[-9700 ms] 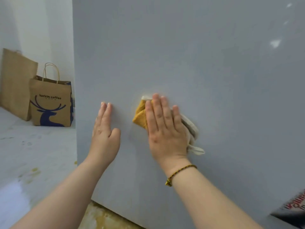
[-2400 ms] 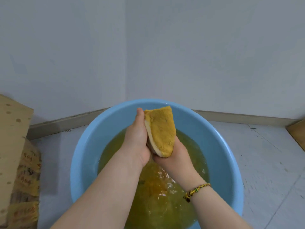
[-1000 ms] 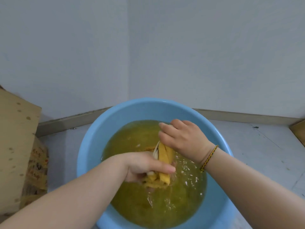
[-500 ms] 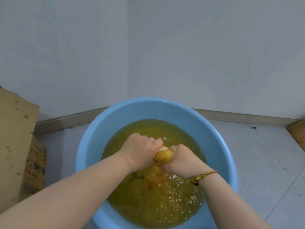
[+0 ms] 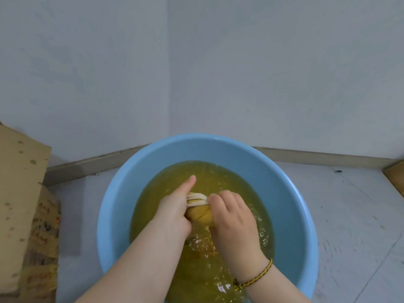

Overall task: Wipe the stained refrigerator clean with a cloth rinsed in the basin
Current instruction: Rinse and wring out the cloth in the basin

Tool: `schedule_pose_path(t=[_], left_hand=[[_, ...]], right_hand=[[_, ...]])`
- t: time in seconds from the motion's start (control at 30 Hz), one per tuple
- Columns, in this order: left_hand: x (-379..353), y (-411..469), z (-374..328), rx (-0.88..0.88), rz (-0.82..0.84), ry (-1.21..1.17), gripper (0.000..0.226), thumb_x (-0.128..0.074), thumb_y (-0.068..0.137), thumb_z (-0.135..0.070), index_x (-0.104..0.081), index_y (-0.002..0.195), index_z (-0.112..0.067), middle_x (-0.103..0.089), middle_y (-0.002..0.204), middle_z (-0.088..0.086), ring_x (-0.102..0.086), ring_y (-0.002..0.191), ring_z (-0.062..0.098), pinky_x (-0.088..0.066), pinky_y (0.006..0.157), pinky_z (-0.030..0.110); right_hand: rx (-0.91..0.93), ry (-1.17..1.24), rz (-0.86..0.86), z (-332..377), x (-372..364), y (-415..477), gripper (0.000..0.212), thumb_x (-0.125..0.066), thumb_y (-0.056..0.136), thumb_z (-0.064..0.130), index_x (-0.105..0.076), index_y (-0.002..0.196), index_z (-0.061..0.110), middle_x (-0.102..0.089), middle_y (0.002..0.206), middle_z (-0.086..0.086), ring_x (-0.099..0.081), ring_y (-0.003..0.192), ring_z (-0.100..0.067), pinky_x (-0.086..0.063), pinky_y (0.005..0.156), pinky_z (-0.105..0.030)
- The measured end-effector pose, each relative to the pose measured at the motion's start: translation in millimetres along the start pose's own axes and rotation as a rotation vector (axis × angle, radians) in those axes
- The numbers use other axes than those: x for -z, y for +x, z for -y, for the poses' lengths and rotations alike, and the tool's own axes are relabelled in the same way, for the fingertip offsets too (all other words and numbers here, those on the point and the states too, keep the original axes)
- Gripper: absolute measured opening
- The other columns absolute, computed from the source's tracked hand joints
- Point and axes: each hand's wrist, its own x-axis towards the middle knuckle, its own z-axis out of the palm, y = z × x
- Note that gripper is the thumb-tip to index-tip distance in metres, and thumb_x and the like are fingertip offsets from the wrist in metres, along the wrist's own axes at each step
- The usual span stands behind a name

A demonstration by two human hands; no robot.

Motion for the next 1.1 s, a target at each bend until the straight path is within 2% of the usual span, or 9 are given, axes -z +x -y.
schedule_pose_path(t=[0.07,0.13,0.27,0.4,0.57,0.8,0.9,1.03,1.1], left_hand=[[-3.5,0.4,-0.4,-0.042,0.053,-0.072,0.023,-0.070,0.076,-0.020,-0.058,0.090,-0.006,-0.063,0.084,0.010,-0.062,0.072,0.021,-0.053,0.068,0.036],[-9.0,-3.4,-0.3,-0.157,0.099,-0.094,0.009,-0.063,0.081,-0.010,-0.056,0.087,-0.010,-0.059,0.072,0.003,-0.057,0.062,0.012,-0.049,0.056,0.028],[-15.5,-6.5,-4.3,-0.408,0.070,-0.008,0.014,-0.066,0.079,-0.019,-0.055,0.070,-0.017,-0.052,0.055,-0.002,-0.049,0.051,0.011,-0.044,0.046,0.022],[-14.2,-2.0,-4.8,-0.482,0.057,0.090,0.038,-0.067,0.074,-0.037,-0.046,0.049,-0.016,-0.045,0.040,-0.003,-0.043,0.044,0.015,-0.037,0.049,0.026],[-11.0,1.0,2.0,-0.462,0.152,0.108,0.045,-0.061,0.081,-0.012,-0.043,0.041,-0.017,-0.042,0.037,-0.001,-0.041,0.039,0.013,-0.038,0.039,0.017],[-17.2,-1.4,-1.4,-0.540,0.263,0.117,0.052,-0.054,0.082,-0.003,-0.042,0.033,-0.018,-0.039,0.036,-0.001,-0.039,0.036,0.011,-0.034,0.038,0.014],[-17.3,-2.1,-0.9,-0.530,0.288,0.149,0.051,-0.054,0.082,-0.004,-0.042,0.034,-0.017,-0.039,0.037,0.000,-0.040,0.038,0.011,-0.036,0.039,0.015],[-18.8,-2.2,0.1,-0.527,0.300,0.166,0.049,-0.054,0.081,-0.004,-0.043,0.036,-0.016,-0.040,0.038,0.000,-0.040,0.039,0.012,-0.037,0.039,0.015],[-19.4,-1.6,0.4,-0.521,0.284,0.166,0.048,-0.054,0.082,-0.004,-0.043,0.036,-0.016,-0.040,0.038,0.001,-0.040,0.039,0.012,-0.036,0.039,0.015]], right_hand=[[-0.048,0.107,-0.038,0.8,-1.9,2.5,0.042,-0.072,0.054,-0.004,-0.047,0.082,0.014,-0.056,0.067,-0.002,-0.053,0.051,-0.017,-0.043,0.037,-0.023],[-0.228,0.259,0.027,5.0,1.1,2.2,0.047,-0.078,0.052,-0.007,-0.049,0.082,0.016,-0.055,0.070,0.003,-0.053,0.052,-0.016,-0.035,0.037,-0.014],[-0.619,0.571,0.264,14.1,4.2,6.2,0.030,-0.065,0.078,0.017,-0.041,0.068,0.032,-0.049,0.067,0.015,-0.050,0.063,-0.011,-0.038,0.052,-0.015],[-0.661,0.732,0.433,14.3,3.0,9.8,0.026,-0.072,0.070,0.017,-0.048,0.060,0.024,-0.053,0.058,0.007,-0.046,0.051,-0.007,-0.038,0.049,-0.019],[-0.762,0.980,0.629,10.8,9.4,10.4,0.023,-0.061,0.053,0.002,-0.043,0.051,0.016,-0.040,0.037,0.011,-0.035,0.034,-0.004,-0.028,0.036,-0.017],[-0.902,1.133,0.663,13.0,10.1,14.0,0.013,-0.046,0.045,0.002,-0.038,0.050,0.012,-0.030,0.026,0.010,-0.028,0.023,-0.005,-0.022,0.034,-0.008],[-0.936,1.122,0.741,11.0,8.1,12.6,0.024,-0.049,0.060,-0.011,-0.039,0.052,0.008,-0.029,0.024,0.007,-0.027,0.020,-0.006,-0.021,0.032,-0.008],[-0.980,1.148,0.795,10.7,7.8,11.6,0.046,-0.044,0.064,-0.017,-0.042,0.031,0.014,-0.028,0.026,0.002,-0.024,0.019,-0.008,-0.021,0.032,-0.006],[-1.017,1.207,0.773,14.1,9.9,12.6,0.034,-0.048,0.054,-0.008,-0.044,0.028,0.014,-0.027,0.027,0.001,-0.023,0.019,-0.008,-0.020,0.032,-0.006]])
